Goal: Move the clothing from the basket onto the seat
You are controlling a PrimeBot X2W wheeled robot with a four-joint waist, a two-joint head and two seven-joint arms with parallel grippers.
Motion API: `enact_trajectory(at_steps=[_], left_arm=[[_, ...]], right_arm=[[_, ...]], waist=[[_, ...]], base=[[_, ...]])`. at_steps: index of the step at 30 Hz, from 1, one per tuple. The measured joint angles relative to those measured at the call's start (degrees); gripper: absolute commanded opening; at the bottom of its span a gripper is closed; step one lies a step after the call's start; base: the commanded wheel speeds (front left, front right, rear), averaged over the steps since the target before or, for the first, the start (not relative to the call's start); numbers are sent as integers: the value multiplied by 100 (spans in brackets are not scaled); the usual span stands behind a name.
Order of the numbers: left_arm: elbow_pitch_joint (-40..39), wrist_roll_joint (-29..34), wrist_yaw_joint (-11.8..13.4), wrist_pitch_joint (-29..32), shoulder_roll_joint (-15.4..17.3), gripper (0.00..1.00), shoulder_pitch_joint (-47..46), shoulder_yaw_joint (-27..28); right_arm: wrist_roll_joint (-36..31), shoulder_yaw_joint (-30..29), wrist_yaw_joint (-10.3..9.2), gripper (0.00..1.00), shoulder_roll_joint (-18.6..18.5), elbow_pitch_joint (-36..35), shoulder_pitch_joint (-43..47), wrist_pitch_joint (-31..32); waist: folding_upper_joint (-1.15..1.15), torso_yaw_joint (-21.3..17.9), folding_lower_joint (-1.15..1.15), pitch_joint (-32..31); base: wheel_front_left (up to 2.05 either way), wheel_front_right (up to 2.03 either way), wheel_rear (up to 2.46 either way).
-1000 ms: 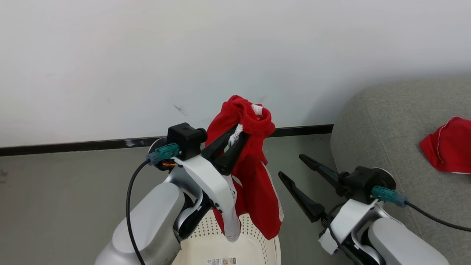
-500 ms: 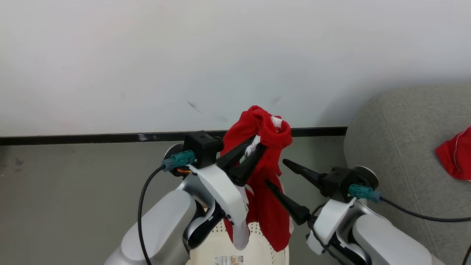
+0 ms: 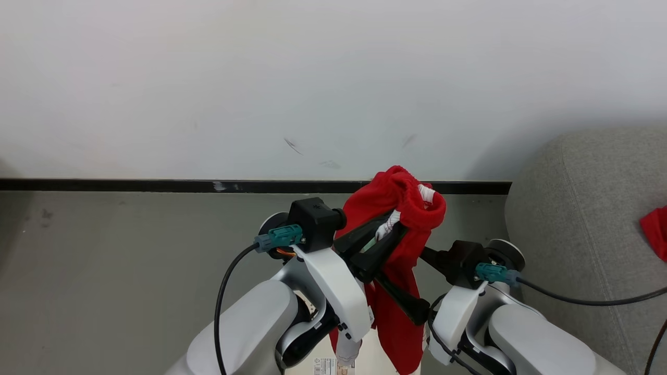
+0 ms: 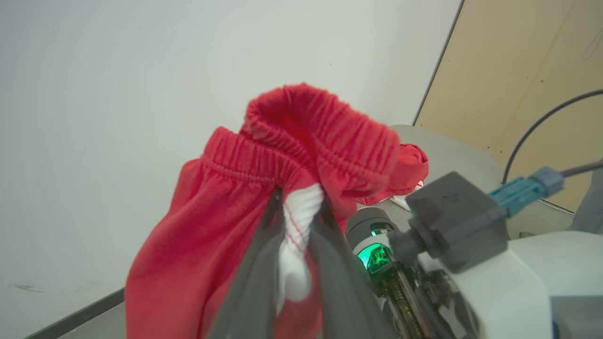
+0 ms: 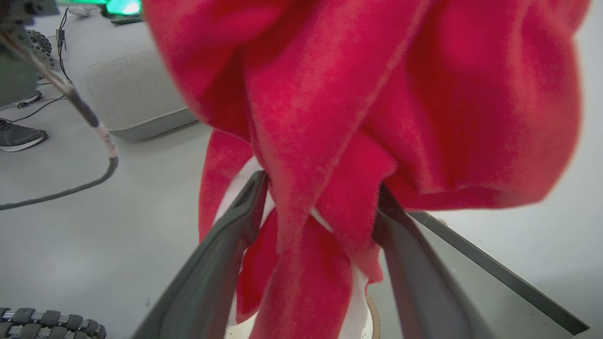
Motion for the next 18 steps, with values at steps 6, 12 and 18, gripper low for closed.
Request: enact_trajectory(at_steps=[6,12,18], left_arm=[[-98,-157,0,21,1,0,0,-103],[-77,-197,10,29,-1,0,1,-54],[11,-205,115,11,2,0,20,107]], right_arm=[[143,108,0,0,59,102,-91,0],[219,34,0,0,88,142,-201,0],[268,-213,0,0,88,122,-196,0]], waist=[[0,88,0,22],[0,132,0,59],[0,85,0,80]], base=[[0,0,0],[0,0,0],[0,0,0]])
